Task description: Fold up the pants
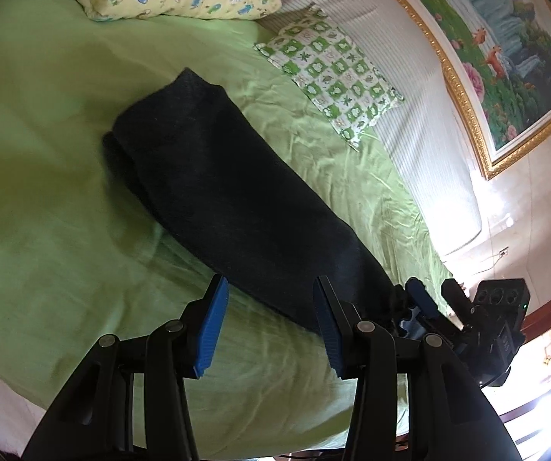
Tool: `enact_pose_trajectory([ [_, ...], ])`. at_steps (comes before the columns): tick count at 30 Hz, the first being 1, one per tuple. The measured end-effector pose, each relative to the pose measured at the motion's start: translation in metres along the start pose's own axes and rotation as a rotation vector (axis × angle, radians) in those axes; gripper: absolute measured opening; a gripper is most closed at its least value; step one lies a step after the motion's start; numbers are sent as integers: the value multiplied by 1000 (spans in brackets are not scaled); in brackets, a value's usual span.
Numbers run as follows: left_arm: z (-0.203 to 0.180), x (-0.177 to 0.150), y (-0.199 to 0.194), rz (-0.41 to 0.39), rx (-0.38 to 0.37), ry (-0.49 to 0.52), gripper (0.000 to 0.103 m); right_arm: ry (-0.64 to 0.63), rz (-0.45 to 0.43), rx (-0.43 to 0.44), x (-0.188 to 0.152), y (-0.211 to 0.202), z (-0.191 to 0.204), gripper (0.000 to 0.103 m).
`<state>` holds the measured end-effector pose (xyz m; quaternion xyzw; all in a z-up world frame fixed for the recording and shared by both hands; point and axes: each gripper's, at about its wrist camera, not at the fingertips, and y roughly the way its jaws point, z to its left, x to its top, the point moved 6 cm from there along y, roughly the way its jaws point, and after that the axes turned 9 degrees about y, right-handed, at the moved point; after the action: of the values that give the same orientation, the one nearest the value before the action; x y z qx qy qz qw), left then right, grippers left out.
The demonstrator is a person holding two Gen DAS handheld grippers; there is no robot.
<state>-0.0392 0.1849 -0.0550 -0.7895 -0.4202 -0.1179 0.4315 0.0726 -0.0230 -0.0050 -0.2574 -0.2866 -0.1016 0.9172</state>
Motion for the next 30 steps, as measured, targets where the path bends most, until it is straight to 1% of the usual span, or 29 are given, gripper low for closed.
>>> enact_pose_trajectory([
  [3,6,0,-2,-7,14,-11,46,-7,18,-3,2,9,2,57],
  [8,20,-1,-8,-21,-8,-77,46,-24,49,-1,9,27,8,57],
  [10,25,0,-10,-30,12,-82,46,-41,68,-5,10,35,10,57],
  [16,39,0,-11,-43,12,-131,46,-104,132,-21,17,66,20,57],
  [30,57,7,4,-63,8,-213,46,-198,251,-41,34,130,35,57],
])
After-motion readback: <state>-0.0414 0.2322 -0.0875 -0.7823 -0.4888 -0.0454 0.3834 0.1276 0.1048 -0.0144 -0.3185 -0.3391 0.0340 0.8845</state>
